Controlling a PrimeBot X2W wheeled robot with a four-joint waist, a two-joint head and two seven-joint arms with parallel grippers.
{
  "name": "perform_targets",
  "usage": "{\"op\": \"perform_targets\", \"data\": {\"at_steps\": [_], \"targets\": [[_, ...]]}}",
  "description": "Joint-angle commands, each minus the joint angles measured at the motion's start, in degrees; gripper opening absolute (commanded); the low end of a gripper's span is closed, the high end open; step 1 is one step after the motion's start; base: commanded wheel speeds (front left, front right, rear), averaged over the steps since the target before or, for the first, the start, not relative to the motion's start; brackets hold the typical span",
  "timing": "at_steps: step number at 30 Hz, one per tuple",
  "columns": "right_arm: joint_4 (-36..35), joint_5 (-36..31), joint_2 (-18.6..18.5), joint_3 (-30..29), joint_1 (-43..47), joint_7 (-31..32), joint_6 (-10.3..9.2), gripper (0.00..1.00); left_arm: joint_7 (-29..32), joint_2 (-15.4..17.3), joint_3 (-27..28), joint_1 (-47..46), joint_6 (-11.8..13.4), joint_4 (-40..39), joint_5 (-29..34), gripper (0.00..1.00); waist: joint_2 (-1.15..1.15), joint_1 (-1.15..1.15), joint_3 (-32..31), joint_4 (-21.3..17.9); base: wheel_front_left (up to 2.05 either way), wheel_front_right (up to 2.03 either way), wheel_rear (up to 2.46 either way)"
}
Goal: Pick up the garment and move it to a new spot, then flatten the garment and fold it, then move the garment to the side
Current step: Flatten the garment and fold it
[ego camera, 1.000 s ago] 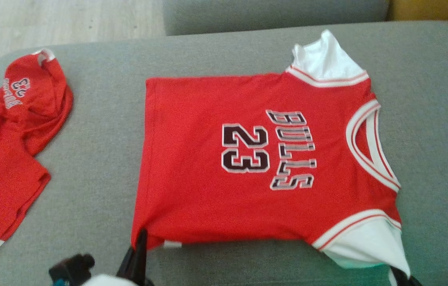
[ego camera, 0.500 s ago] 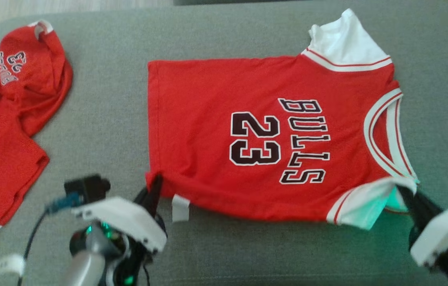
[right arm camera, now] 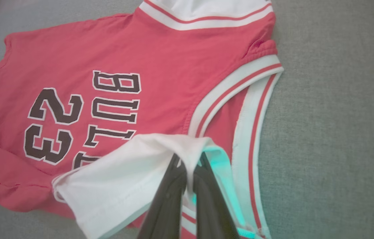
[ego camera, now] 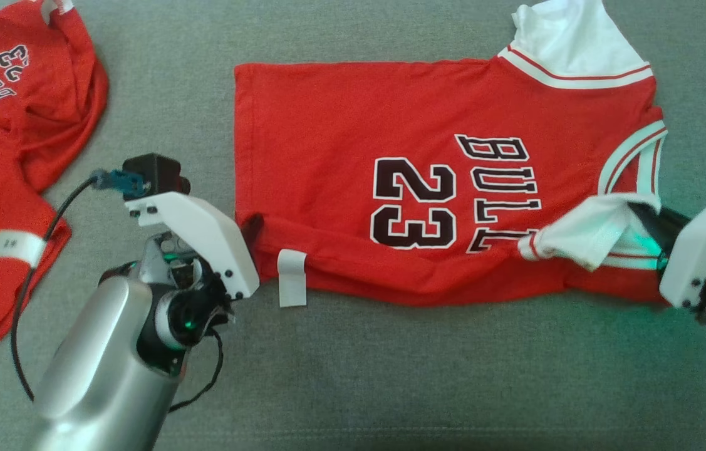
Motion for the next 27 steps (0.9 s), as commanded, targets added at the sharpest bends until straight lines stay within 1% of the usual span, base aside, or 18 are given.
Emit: {"op": "perform_targets", "data": {"at_steps": [1, 2, 3, 4, 5, 6, 7, 10, 14, 18, 21, 24, 27], "targets": [[-1.8, -0.4, -1.5, 0.6, -1.7, 0.0, 0.43, 0.00, 0.2, 1.8, 1.9, -2.4, 0.3, -1.6, -0.2, 0.00, 0.00, 0.00, 0.1, -0.1, 0.00, 0.00, 0.00], [-1.0, -0.7, -1.6, 0.9, -2.8, -0.1, 0.43, 0.02, 0.9, 2.1, 1.7, -3.1, 0.4, -1.0, 0.0, 0.00, 0.00, 0.00, 0.1, -0.2, 0.00, 0.00, 0.00], [-0.3, -0.8, -1.7, 1.5, -3.8, -0.5, 0.43, 0.60, 1.4, 2.3, 1.4, -3.8, 0.4, -0.5, 0.2, 0.00, 0.00, 0.00, 0.2, -0.3, 0.00, 0.00, 0.00], [0.5, -0.8, -1.8, 1.9, -4.6, -0.9, 0.43, 1.00, 1.6, 2.3, 1.6, -4.3, 0.8, 0.1, 0.3, 0.03, 0.00, 0.00, 0.1, -0.4, 0.00, 0.00, 0.00], [1.5, -0.9, -1.5, 1.8, -5.3, -1.5, 0.43, 1.00, 1.7, 2.3, 1.8, -4.7, 1.1, 0.7, 0.2, 0.16, 0.00, 0.00, 0.0, -0.5, 0.00, 0.00, 0.00], [2.2, -1.3, -1.3, 1.7, -6.0, -2.4, 0.43, 1.00, 1.6, 2.2, 2.1, -5.0, 1.4, 1.3, 0.2, 0.35, 0.00, 0.00, -0.1, -0.7, 0.00, 0.00, 0.00], [2.7, -1.7, -1.2, 2.0, -6.4, -3.3, 0.43, 1.00, 1.0, 2.4, 2.4, -5.2, 1.5, 1.6, 0.4, 1.00, 0.00, 0.00, -0.2, -0.9, 0.00, 0.00, 0.00], [2.9, -1.3, -0.8, 2.4, -6.4, -6.0, 0.43, 1.00, -1.4, 2.2, 4.3, -4.3, 1.8, 1.9, -0.2, 1.00, 0.00, 0.00, -0.7, -1.5, 0.00, 0.00, 0.00], [-1.1, -1.2, -1.7, 2.6, -2.9, -8.6, 0.43, 1.00, -4.4, 2.6, 6.5, -1.5, 1.9, -0.8, -1.0, 1.00, 0.00, 0.00, -1.1, -2.3, 0.00, 0.00, 0.00], [-6.7, -1.3, -3.9, 4.3, 4.3, -7.3, 0.43, 1.00, -5.6, 3.0, 7.1, 3.8, 1.7, -5.4, -1.9, 1.00, 0.00, 0.00, -1.2, -3.3, 0.00, 0.00, 0.00], [-9.8, -1.6, -5.3, 4.7, 9.4, -5.3, 0.43, 1.00, -5.5, 5.5, 5.9, 7.3, 1.8, -7.3, 0.1, 1.00, 0.00, 0.00, -0.3, -3.7, 0.00, 0.00, 0.00], [-10.6, -2.2, -5.9, 3.5, 11.7, -4.8, 0.43, 1.00, -5.5, 6.8, 5.5, 8.8, 2.1, -7.7, 1.2, 1.00, 0.00, 0.00, 0.7, -3.9, 0.00, 0.00, 0.00], [-9.9, -3.3, -6.0, 2.4, 12.1, -5.3, 0.43, 1.00, -5.0, 7.8, 5.0, 8.5, 2.1, -7.3, 2.0, 1.00, 0.00, 0.00, 2.1, -3.9, 0.00, 0.00, 0.00]]}}
